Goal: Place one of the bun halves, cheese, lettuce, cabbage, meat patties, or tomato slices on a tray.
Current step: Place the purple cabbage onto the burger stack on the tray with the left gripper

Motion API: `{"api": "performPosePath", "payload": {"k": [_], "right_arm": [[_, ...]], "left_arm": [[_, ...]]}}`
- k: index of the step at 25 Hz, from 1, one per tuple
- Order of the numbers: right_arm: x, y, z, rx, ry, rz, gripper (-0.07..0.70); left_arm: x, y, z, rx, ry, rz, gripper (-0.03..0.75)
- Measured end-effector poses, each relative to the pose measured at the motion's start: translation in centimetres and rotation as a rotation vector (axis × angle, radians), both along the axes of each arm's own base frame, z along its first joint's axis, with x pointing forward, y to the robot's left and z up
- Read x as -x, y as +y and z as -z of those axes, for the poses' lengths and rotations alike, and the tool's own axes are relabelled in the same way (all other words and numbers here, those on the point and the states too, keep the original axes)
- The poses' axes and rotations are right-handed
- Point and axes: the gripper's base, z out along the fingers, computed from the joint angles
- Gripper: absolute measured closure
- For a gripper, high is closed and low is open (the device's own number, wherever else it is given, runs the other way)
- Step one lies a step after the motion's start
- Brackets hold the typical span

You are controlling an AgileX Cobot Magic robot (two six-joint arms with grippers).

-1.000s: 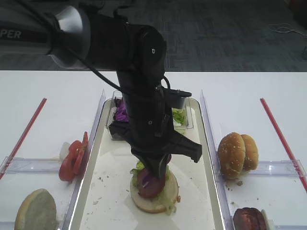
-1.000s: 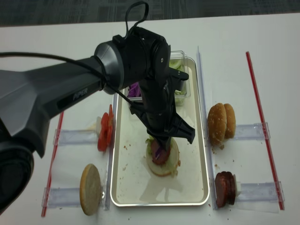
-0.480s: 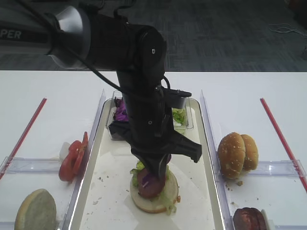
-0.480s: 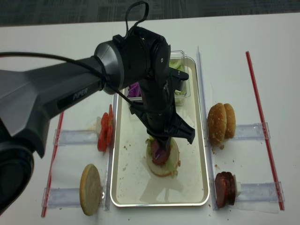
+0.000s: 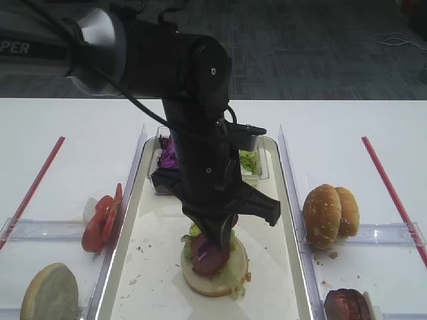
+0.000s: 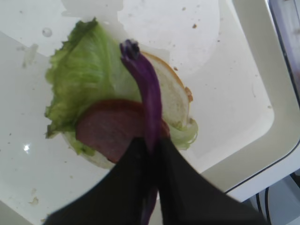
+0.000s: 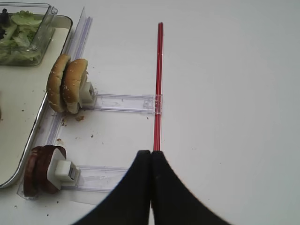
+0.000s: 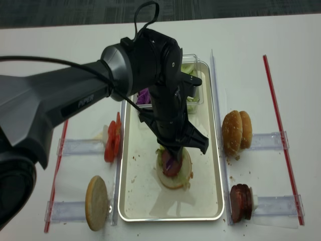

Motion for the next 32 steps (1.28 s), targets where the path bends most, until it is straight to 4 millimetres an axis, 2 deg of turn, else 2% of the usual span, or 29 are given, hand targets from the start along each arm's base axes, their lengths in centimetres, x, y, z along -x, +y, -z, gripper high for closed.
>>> {"api": "performPosePath", "payload": {"k": [23,32], "right_arm": [[0.00,0.00,0.00,0.005,0.000,-0.003,0.608],[0.00,0.00,0.00,0.003,0.000,-0.002,0.608]], "left_arm": [[-0.02,0.16,0.03,-0.017,-0.003,0.008,0.669],[0.11,0.28,0.04,-0.030,0.011,0.011,0.603]]}}
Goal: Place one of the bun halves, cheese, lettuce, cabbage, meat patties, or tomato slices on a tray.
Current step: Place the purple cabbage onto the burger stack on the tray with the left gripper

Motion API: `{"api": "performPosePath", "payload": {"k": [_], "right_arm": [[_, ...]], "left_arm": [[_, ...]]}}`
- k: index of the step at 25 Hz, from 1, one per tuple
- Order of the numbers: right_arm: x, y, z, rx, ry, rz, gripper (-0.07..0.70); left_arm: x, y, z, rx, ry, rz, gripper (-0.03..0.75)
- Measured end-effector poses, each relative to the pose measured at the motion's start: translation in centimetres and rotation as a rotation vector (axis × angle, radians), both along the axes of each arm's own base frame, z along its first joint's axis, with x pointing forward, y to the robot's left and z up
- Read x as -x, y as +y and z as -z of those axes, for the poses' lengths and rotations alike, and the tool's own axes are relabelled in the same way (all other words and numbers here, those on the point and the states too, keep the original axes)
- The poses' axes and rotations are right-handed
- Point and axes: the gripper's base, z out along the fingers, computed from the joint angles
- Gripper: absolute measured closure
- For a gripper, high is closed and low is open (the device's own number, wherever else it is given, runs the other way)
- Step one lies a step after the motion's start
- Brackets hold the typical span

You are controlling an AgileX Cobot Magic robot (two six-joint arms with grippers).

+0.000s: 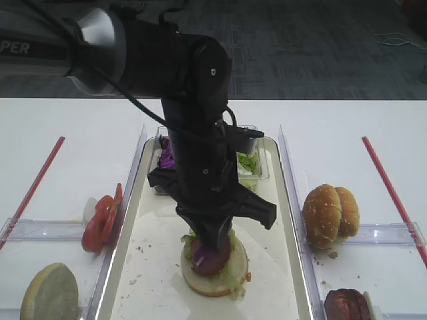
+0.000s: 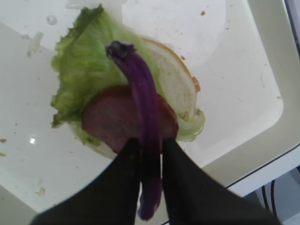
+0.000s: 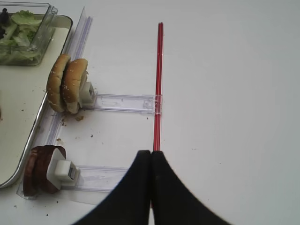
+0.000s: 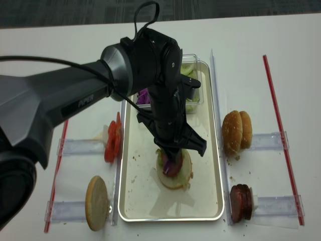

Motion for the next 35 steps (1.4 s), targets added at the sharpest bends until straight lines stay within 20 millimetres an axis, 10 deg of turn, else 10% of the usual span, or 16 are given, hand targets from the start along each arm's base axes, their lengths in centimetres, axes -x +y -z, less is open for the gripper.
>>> {"api": "performPosePath", "payload": {"k": [35], "right_arm": [[0.0,0.0,0.0,0.000,-0.001,0.000,0.608]], "left_arm": [[-0.9,-0.4,-2.2,-0.006,-0.044,-0.041,0.293]]}}
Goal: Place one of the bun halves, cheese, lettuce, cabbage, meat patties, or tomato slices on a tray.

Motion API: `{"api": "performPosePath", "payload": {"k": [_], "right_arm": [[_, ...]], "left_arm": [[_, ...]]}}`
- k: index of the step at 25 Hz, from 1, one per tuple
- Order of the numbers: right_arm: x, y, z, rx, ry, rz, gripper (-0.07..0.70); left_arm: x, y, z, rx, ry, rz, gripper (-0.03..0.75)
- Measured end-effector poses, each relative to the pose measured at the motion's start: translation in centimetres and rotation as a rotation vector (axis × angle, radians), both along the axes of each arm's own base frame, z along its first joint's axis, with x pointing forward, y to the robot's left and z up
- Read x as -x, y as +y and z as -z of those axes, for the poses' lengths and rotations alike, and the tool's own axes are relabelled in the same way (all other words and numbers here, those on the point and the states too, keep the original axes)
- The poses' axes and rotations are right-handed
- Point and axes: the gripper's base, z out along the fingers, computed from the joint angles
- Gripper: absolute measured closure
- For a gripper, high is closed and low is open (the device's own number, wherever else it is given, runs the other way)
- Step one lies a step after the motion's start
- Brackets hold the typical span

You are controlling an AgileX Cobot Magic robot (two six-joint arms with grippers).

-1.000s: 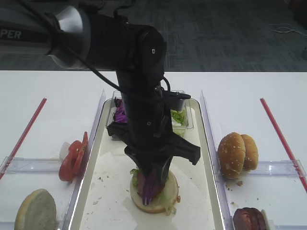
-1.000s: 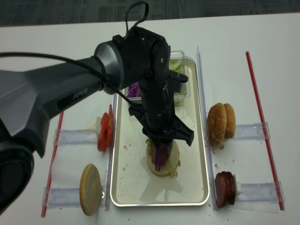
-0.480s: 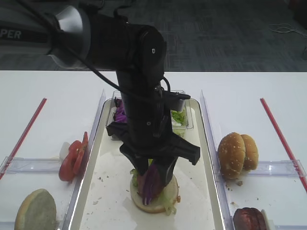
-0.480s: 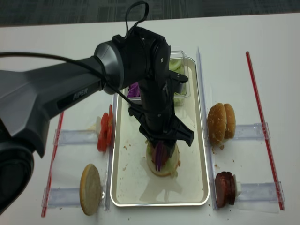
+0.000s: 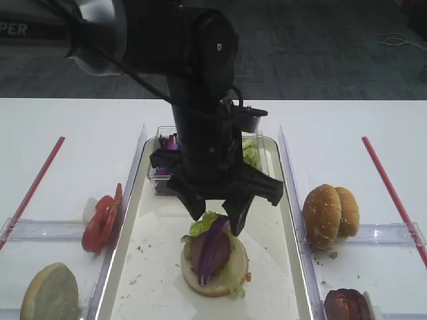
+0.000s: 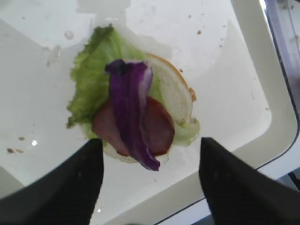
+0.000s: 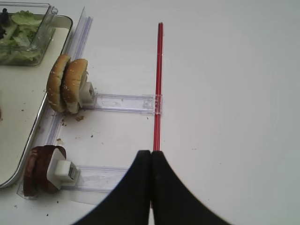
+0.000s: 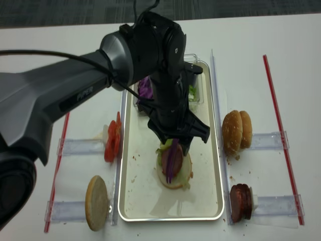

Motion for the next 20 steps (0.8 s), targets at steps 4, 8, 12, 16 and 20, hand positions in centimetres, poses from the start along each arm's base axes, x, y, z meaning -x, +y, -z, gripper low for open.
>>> {"api": "performPosePath", "payload": {"k": [4,8,12,16,20], "right_arm": [[0.0,0.0,0.0,0.000,0.000,0.000,0.608],[0.0,0.0,0.0,0.000,0.000,0.000,0.608],[0.0,0.0,0.0,0.000,0.000,0.000,0.608],[0.0,0.0,0.0,-0.002,0.000,0.001,0.608],[0.0,0.0,0.0,-0.002,0.000,0.001,0.608]], "left_arm": [[-0.9,-0.2,-1.7,0.004,-0.079,-0.015,0.293],[-2.3,0.4,-2.9,0.026,-0.121,-0.061,0.293],[-3.5,1.7,-3.1,0.025,-0.121,-0.114,0.293],[-5.1,3.8,-3.0,0.019,-0.120,-0.179,0.293],[-6.8,6.3,-3.0,0.014,-0.123,-0.240,0.293]]}}
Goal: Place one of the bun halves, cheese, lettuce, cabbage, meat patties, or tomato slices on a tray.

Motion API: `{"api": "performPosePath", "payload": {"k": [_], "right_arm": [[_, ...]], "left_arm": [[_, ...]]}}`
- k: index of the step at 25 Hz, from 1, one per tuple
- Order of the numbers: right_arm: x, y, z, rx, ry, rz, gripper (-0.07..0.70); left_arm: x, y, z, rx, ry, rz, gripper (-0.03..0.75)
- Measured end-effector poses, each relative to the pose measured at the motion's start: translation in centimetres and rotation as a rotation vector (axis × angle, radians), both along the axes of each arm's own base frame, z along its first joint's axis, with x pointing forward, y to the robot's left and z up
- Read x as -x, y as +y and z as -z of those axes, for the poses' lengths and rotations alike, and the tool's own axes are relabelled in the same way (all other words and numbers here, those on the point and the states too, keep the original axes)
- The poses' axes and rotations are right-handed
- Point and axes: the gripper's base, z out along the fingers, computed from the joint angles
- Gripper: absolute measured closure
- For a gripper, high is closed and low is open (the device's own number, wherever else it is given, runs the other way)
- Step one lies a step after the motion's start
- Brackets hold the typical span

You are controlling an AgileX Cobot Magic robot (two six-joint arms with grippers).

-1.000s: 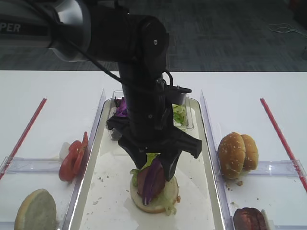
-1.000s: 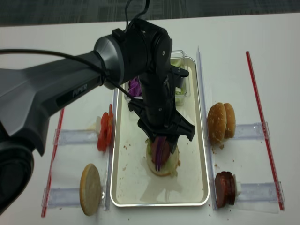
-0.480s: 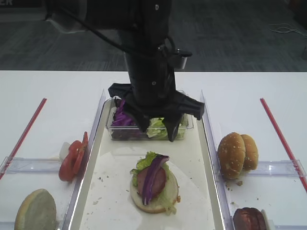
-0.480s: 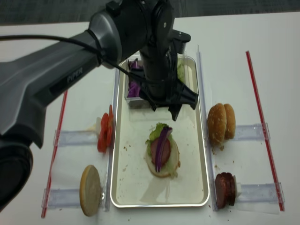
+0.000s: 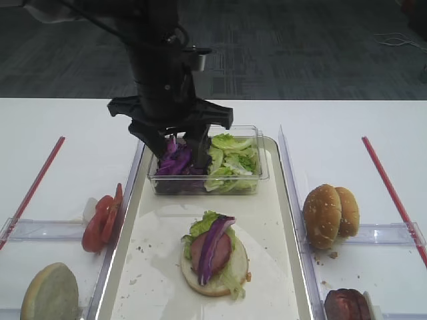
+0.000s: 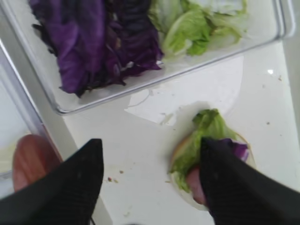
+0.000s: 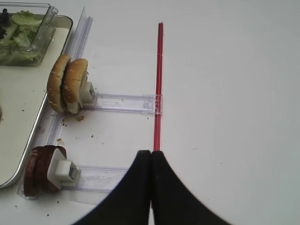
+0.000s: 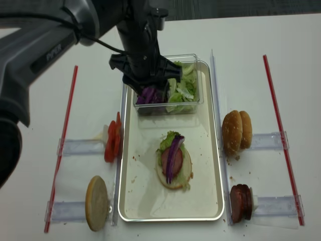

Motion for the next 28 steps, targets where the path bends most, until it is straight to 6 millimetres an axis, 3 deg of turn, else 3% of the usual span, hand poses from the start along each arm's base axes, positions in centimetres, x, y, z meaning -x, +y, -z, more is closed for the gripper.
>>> {"api": "performPosePath", "payload": {"k": [9,16,28], "right_arm": [[0.0,0.0,0.0,-0.002,0.000,0.001,0.608],[0.0,0.0,0.0,-0.002,0.000,0.001,0.608],[0.0,0.0,0.0,-0.002,0.000,0.001,0.608]], "left_arm": [[-3.5,7.1,0.0,-0.011,-0.008,-0.146,0.293],[-5.1,12.3,0.0,-0.041,-0.020,-0.234,0.293],[-5.7,15.8,-0.1,-0.067,-0.030,-0.265,0.293]]}}
